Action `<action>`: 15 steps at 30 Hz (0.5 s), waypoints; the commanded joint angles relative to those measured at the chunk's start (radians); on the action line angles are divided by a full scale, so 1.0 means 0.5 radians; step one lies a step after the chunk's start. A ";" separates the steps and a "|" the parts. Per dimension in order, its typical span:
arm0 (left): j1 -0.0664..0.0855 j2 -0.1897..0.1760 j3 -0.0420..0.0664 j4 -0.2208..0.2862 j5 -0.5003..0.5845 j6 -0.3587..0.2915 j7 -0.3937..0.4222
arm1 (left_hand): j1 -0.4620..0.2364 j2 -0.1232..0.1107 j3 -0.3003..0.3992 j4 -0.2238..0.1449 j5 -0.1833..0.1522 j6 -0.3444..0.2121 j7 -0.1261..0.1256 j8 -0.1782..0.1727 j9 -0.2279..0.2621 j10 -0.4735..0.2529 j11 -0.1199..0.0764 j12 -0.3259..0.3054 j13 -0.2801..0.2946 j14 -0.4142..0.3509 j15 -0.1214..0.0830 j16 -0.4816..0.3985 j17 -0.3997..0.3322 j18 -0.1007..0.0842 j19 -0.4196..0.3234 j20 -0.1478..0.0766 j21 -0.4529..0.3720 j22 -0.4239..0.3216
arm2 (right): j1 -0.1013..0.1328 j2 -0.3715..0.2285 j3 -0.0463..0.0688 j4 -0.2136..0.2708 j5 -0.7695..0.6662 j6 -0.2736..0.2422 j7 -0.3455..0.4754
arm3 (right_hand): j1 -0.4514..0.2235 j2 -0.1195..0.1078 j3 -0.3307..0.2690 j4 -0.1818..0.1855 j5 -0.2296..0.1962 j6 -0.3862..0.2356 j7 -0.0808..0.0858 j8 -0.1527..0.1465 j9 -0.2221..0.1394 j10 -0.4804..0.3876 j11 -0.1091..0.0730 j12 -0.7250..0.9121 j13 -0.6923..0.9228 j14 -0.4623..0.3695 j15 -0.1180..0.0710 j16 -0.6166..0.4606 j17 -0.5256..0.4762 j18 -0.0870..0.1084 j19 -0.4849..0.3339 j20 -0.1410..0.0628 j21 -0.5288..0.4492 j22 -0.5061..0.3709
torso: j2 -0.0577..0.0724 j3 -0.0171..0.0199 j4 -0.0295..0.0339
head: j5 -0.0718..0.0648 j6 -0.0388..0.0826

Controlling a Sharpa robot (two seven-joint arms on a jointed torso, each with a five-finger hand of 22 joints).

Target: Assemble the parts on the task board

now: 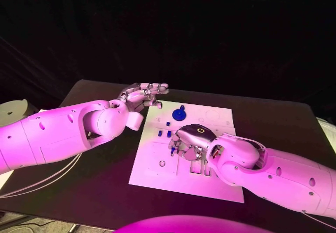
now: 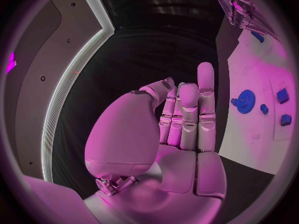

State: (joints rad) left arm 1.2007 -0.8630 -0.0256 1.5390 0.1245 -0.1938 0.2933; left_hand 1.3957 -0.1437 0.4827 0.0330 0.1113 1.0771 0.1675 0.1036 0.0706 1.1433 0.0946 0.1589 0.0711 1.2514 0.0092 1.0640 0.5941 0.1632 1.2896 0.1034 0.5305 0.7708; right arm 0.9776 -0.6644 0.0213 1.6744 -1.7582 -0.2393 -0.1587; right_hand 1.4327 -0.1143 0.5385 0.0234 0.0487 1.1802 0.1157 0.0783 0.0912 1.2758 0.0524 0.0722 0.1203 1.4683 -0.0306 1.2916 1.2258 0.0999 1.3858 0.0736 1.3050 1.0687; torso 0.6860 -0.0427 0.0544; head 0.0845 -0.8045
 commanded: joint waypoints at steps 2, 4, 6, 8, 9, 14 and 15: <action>0.001 0.000 0.001 0.005 0.005 0.010 0.019 | -0.010 0.007 -0.004 -0.008 0.010 0.001 0.006 0.007 -0.001 0.006 0.006 0.011 0.001 -0.010 -0.002 -0.008 -0.002 0.037 -0.015 0.001 -0.008 -0.003 | -0.005 0.004 -0.002 -0.006 -0.019 0.072 0.022 | -0.017 0.002 0.013 0.001 0.013 0.002 0.019 0.010 0.002 -0.003 0.005 -0.013 -0.002 0.100 0.004 0.007 0.000 -0.008 0.005 0.001 0.006 -0.004 | 0.000 0.0015 -0.004 | 0.010 -0.006; 0.001 -0.001 0.001 0.002 0.005 0.012 0.015 | -0.010 0.007 -0.004 -0.008 0.010 0.001 0.006 0.007 -0.001 0.006 0.006 0.011 0.001 -0.010 -0.002 -0.008 -0.002 0.037 -0.015 0.001 -0.008 -0.003 | -0.006 0.006 -0.002 -0.007 -0.019 0.080 0.018 | -0.017 0.002 0.013 0.001 0.013 0.002 0.019 0.010 0.002 -0.003 0.005 -0.013 -0.002 0.100 0.004 0.007 0.000 -0.008 0.005 0.001 0.006 -0.004 | 0.001 0.0027 -0.003 | 0.012 -0.006; 0.001 0.000 0.001 -0.001 0.005 0.014 0.013 | -0.010 0.007 -0.004 -0.008 0.010 0.001 0.006 0.007 -0.001 0.006 0.006 0.011 0.001 -0.010 -0.002 -0.008 -0.002 0.037 -0.015 0.001 -0.008 -0.003 | -0.007 0.006 -0.003 -0.007 -0.020 0.086 0.014 | -0.019 0.003 0.013 0.001 0.013 0.002 0.019 0.009 0.002 -0.003 0.006 -0.013 -0.003 0.100 0.004 0.007 0.000 -0.007 0.004 0.001 0.005 -0.006 | -0.001 0.0028 -0.002 | 0.013 -0.009; 0.001 0.000 0.001 -0.002 0.005 0.016 0.011 | -0.011 0.006 -0.005 -0.009 0.010 0.000 0.006 0.007 -0.001 0.005 0.006 0.012 0.001 -0.011 -0.002 -0.008 -0.004 0.037 -0.015 0.001 -0.008 -0.003 | -0.007 0.006 -0.003 -0.008 -0.026 0.094 0.006 | -0.019 0.003 0.013 0.001 0.013 0.002 0.019 0.009 0.002 -0.003 0.006 -0.013 -0.003 0.100 0.004 0.007 0.000 -0.007 0.004 0.001 0.005 -0.006 | -0.001 0.0022 -0.001 | 0.014 -0.011; 0.001 0.000 0.001 -0.003 0.005 0.017 0.010 | -0.012 0.006 -0.005 -0.009 0.010 -0.001 0.006 0.007 -0.001 0.004 0.006 0.013 0.001 -0.012 -0.002 -0.009 -0.005 0.037 -0.015 0.001 -0.008 -0.004 | -0.007 0.005 -0.003 -0.009 -0.029 0.099 -0.001 | -0.022 0.003 0.012 0.001 0.012 0.002 0.020 0.009 0.002 -0.004 0.006 -0.014 -0.004 0.100 0.005 0.007 0.000 -0.007 0.003 0.001 0.004 -0.008 | -0.001 0.0018 -0.001 | 0.014 -0.012; 0.001 -0.002 0.001 -0.003 0.005 0.020 0.007 | -0.012 0.006 -0.005 -0.009 0.010 -0.001 0.006 0.007 -0.001 0.004 0.006 0.013 0.001 -0.012 -0.002 -0.009 -0.005 0.037 -0.015 0.001 -0.008 -0.004 | -0.008 0.011 -0.003 -0.016 -0.040 0.116 -0.022 | -0.030 0.004 0.009 0.002 0.009 0.002 0.020 0.008 0.003 -0.005 0.007 -0.014 -0.006 0.099 0.006 0.008 -0.001 -0.006 0.002 0.001 0.004 -0.008 | 0.000 0.0014 -0.002 | 0.018 -0.013; 0.001 -0.002 0.001 -0.003 0.005 0.020 0.007 | -0.012 0.005 -0.006 -0.009 0.010 -0.001 0.007 0.008 -0.001 0.004 0.006 0.013 0.001 -0.012 -0.002 -0.009 -0.005 0.037 -0.015 0.001 -0.008 -0.004 | -0.008 0.013 -0.003 -0.018 -0.042 0.118 -0.025 | -0.033 0.004 0.008 0.003 0.008 0.001 0.020 0.007 0.003 -0.005 0.008 -0.015 -0.007 0.099 0.007 0.007 -0.002 -0.006 0.002 0.001 0.004 -0.009 | 0.000 0.0016 -0.002 | 0.018 -0.013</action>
State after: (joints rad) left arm 1.2007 -0.8647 -0.0256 1.5365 0.1246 -0.1936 0.2911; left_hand 1.3957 -0.1437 0.4827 0.0330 0.1113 1.0771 0.1675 0.1036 0.0706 1.1433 0.0946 0.1589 0.0711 1.2529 0.0107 1.0640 0.5925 0.1632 1.2897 0.1034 0.5305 0.7698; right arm 0.9748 -0.6605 0.0200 1.6662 -1.7611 -0.2062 -0.1615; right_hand 1.4225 -0.1128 0.5382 0.0234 0.0523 1.1828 0.1185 0.0797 0.0910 1.2749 0.0548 0.0686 0.1184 1.4683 -0.0306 1.2916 1.2259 0.0999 1.3858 0.0736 1.3049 1.0655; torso 0.6859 -0.0415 0.0536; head 0.0924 -0.8105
